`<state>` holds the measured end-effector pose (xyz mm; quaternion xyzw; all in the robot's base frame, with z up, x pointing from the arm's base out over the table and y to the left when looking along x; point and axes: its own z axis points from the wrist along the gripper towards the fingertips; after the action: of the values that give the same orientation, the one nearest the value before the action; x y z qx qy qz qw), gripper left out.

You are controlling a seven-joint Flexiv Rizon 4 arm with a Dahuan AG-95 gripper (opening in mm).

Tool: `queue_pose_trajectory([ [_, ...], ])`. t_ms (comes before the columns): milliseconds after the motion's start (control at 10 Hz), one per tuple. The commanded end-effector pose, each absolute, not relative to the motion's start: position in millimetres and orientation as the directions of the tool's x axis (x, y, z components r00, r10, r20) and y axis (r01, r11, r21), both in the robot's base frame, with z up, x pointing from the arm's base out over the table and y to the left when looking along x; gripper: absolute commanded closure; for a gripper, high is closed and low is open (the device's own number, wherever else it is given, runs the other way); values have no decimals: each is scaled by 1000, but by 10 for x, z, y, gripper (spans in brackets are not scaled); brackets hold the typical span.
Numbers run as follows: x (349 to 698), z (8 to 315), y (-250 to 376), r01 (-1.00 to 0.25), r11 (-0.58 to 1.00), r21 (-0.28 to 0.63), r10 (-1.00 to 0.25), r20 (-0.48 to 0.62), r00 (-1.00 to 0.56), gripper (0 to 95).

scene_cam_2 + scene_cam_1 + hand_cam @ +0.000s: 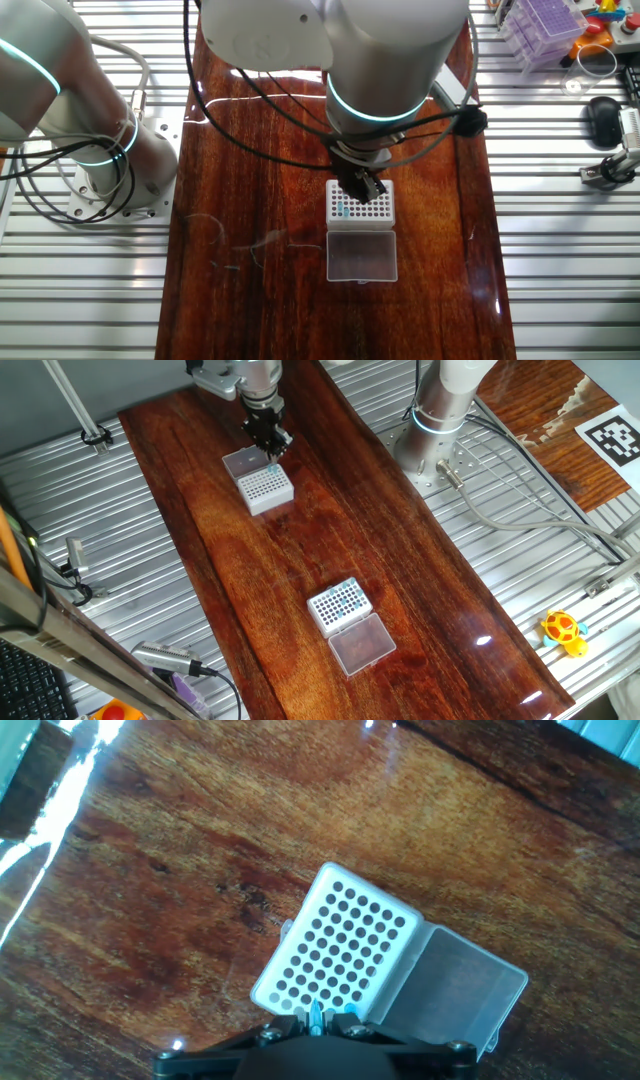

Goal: Transfer all medium pipette tips from one holder to another

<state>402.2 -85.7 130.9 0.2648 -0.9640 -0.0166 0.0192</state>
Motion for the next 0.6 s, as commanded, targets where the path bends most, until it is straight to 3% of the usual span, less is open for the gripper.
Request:
queue_pose_trajectory([
  [100,4020,1295,-876,-513,857,40,-514,24,-857,950],
  [600,4011,1258,-911,-519,854,40,-520,21,-854,950],
])
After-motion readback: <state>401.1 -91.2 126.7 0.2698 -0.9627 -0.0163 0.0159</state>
